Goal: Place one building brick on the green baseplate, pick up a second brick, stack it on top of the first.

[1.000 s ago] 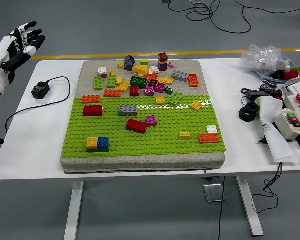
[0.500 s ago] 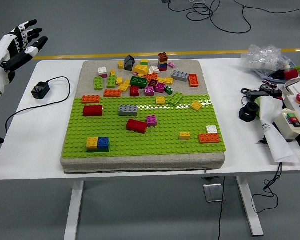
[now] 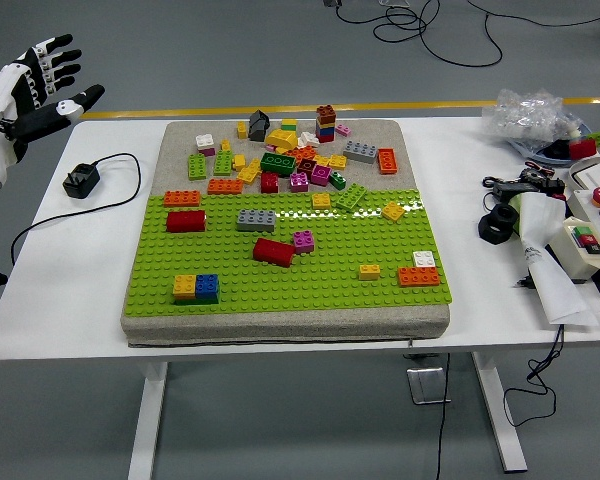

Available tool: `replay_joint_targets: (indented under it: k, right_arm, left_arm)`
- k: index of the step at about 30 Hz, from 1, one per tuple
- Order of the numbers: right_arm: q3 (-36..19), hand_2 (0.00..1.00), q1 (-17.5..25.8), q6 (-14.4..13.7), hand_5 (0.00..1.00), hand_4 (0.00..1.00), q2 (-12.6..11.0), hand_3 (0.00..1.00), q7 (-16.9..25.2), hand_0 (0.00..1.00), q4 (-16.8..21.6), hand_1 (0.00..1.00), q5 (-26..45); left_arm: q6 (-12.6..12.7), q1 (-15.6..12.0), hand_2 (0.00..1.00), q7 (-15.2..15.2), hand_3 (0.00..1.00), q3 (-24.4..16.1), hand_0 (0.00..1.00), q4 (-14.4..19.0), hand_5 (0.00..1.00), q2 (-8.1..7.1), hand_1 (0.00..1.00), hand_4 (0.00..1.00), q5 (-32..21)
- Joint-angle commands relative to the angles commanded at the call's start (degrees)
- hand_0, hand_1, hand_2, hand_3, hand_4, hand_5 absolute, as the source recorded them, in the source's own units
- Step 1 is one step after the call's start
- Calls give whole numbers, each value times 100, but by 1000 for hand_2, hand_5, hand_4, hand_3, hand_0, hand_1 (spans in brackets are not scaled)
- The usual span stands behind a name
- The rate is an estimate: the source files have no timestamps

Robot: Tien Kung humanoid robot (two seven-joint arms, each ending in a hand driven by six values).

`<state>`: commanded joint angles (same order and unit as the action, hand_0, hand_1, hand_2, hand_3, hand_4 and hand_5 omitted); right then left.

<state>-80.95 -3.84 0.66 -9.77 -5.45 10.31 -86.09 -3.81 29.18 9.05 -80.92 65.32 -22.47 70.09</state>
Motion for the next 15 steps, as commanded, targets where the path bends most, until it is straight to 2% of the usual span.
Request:
replay_joint_targets:
  k: [1, 6, 7, 13, 14, 15]
  right_arm:
    - [1, 776, 1, 3, 701, 969, -1, 792, 1, 766, 0, 718, 2]
    - [-2, 775, 2, 9, 704, 970, -5, 789, 3, 766, 0, 717, 6]
    - [-3, 775, 3, 11, 704, 970, -5, 780, 3, 765, 0, 717, 6]
    - [-10, 775, 12, 20, 704, 970, -4, 780, -3, 765, 0, 717, 11]
    - [-10, 774, 12, 20, 704, 970, -4, 780, -3, 765, 0, 718, 12]
    - [-10, 774, 12, 20, 704, 970, -6, 780, -4, 765, 0, 718, 14]
  left_arm:
    - [-15, 2, 889, -3, 914, 2, 763, -1, 161, 1, 863, 778, 6]
    - [-9, 10, 889, -11, 914, 8, 763, -9, 161, 6, 863, 778, -21]
    - [-4, 11, 818, -12, 874, 9, 708, -10, 125, 6, 820, 712, -26]
    - [50, 26, 818, 4, 874, 7, 708, -15, 125, 10, 820, 712, -133]
    - [52, 27, 793, 6, 854, 6, 670, -16, 90, 10, 788, 666, -141]
    - [65, 27, 793, 9, 854, 5, 670, -17, 90, 10, 788, 666, -154]
